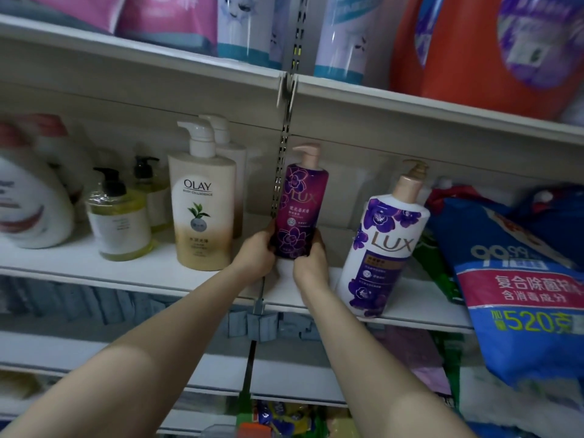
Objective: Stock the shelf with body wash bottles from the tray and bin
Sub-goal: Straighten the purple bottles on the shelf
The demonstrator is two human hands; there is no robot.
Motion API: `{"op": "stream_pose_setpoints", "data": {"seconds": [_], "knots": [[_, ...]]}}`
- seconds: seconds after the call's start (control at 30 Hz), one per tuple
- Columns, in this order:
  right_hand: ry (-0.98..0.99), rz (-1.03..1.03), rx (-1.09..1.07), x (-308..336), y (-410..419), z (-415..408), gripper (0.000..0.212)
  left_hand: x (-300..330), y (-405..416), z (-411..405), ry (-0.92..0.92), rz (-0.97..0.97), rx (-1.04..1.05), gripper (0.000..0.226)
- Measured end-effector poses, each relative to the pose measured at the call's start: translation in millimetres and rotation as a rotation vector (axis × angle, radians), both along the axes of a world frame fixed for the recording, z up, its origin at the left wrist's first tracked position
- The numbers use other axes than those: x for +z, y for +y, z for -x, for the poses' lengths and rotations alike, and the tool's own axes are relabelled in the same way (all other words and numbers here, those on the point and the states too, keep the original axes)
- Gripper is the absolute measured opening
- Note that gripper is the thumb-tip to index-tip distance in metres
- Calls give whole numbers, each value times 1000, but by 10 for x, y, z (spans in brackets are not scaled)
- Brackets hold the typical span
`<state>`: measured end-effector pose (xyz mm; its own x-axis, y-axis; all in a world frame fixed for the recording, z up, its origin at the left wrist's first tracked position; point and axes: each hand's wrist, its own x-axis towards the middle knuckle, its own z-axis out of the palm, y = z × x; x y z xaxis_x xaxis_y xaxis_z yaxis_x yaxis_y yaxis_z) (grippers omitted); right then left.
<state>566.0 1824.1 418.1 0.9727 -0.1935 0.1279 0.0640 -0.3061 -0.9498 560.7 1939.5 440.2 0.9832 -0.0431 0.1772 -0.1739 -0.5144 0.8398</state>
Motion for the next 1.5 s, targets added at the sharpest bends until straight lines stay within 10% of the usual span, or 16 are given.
{"op": "stream_pose_setpoints", "data": {"seconds": [1.5], "knots": [[51,164,264,179,-202,614,59,-120,101,526,37,5,-41,80]]}}
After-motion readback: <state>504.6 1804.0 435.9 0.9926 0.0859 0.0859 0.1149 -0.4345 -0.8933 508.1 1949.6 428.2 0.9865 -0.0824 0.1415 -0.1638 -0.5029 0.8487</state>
